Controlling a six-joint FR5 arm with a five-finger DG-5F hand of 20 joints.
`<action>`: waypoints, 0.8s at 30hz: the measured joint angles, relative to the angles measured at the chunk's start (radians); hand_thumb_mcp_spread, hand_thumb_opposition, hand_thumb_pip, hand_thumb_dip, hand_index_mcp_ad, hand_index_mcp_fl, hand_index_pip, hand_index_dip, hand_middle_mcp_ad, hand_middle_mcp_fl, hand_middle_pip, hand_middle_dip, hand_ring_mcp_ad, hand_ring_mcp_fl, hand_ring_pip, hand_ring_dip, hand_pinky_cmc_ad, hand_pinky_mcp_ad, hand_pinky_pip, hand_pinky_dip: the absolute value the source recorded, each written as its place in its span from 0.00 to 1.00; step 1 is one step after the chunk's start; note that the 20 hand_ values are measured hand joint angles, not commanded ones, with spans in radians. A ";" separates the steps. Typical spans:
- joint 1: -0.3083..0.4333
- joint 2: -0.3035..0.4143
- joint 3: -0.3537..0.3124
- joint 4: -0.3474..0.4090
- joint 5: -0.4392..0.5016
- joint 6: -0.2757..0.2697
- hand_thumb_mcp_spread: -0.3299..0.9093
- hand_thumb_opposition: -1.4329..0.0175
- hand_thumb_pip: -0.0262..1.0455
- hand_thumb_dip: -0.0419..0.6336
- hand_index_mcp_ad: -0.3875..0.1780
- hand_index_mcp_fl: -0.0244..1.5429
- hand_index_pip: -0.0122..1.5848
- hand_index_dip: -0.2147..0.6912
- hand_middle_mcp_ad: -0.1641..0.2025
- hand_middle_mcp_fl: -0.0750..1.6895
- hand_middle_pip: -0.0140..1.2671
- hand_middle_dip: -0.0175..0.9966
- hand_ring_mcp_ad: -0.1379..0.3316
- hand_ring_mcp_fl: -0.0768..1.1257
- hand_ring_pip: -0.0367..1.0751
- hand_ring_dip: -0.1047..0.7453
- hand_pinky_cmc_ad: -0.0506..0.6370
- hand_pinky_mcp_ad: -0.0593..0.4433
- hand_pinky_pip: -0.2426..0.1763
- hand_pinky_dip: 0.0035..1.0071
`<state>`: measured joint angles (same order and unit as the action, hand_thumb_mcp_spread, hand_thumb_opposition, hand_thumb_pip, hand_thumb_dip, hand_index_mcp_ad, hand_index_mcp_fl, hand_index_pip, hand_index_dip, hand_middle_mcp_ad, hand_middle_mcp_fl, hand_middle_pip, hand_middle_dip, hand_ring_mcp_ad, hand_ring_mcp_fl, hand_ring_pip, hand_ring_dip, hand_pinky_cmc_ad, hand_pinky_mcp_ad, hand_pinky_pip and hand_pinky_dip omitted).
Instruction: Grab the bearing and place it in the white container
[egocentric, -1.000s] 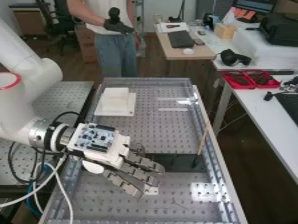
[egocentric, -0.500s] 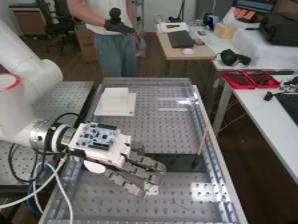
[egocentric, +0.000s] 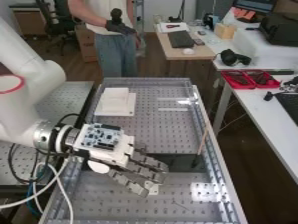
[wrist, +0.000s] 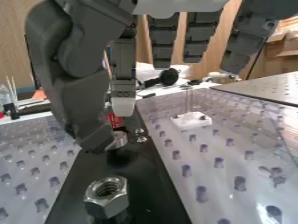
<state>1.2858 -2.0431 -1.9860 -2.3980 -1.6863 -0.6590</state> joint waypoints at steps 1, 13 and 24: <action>0.000 0.000 0.001 -0.001 0.000 0.000 0.68 0.39 0.51 0.53 0.48 0.03 0.94 0.61 0.66 0.06 0.12 0.20 0.57 0.07 0.12 0.21 0.59 0.70 0.48 0.19; -0.003 -0.005 0.004 -0.018 0.003 -0.012 0.67 0.39 0.53 0.53 0.48 0.03 0.94 0.61 0.65 0.06 0.12 0.20 0.58 0.07 0.12 0.21 0.59 0.70 0.48 0.19; -0.003 -0.006 0.014 -0.027 -0.004 -0.016 0.67 0.39 0.53 0.53 0.48 0.04 0.93 0.60 0.66 0.06 0.12 0.20 0.58 0.07 0.12 0.21 0.59 0.70 0.49 0.18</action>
<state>1.2828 -2.0489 -1.9725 -2.4247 -1.6902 -0.6754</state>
